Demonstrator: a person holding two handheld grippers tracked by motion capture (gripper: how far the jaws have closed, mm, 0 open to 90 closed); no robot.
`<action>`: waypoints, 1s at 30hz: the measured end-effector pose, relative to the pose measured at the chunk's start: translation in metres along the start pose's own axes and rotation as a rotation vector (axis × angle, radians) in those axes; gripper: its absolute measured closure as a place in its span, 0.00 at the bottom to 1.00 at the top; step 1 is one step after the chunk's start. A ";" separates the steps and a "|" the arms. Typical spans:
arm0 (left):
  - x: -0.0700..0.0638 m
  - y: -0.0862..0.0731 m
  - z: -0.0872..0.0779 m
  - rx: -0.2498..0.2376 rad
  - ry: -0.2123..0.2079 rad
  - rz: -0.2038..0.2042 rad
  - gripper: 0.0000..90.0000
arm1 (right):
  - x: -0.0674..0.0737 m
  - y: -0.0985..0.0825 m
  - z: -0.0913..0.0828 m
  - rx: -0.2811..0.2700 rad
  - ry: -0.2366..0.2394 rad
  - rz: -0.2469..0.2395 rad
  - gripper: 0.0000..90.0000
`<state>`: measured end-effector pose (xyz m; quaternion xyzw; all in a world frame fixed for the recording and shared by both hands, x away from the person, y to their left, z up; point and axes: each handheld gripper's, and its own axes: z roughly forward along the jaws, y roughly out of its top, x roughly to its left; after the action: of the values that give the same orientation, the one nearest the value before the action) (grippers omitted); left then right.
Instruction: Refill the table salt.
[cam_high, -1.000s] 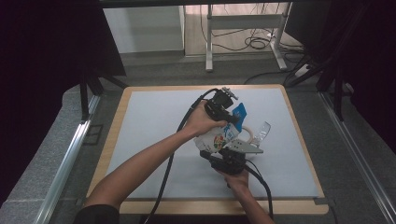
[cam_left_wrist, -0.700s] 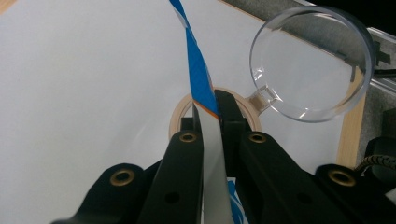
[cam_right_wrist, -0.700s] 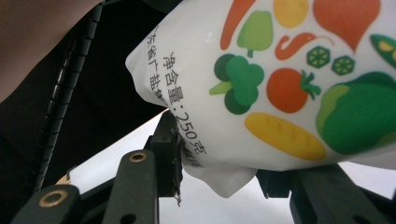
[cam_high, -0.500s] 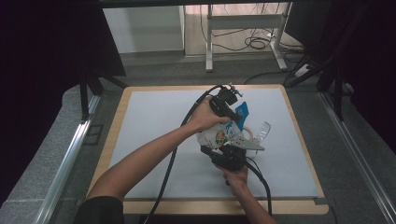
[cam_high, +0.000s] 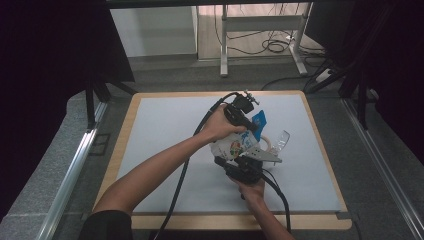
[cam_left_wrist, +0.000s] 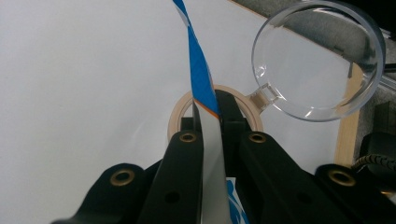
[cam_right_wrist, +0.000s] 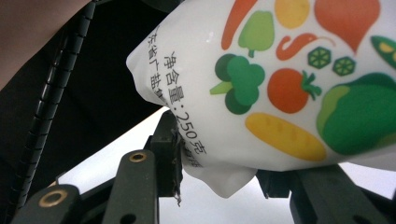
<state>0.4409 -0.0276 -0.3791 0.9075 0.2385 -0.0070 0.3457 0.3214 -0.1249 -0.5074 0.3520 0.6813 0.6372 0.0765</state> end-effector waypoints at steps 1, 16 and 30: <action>0.000 0.000 0.000 0.001 0.000 0.001 1.00 | 0.000 0.000 0.000 0.000 -0.002 -0.001 0.65; -0.002 0.002 0.004 0.017 -0.009 0.008 1.00 | 0.004 -0.003 0.004 -0.025 -0.057 0.009 0.65; -0.002 0.002 0.003 0.022 0.000 0.009 1.00 | 0.005 -0.003 0.005 -0.032 -0.049 0.011 0.65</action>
<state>0.4401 -0.0319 -0.3794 0.9123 0.2341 -0.0081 0.3359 0.3195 -0.1178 -0.5092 0.3702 0.6670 0.6396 0.0951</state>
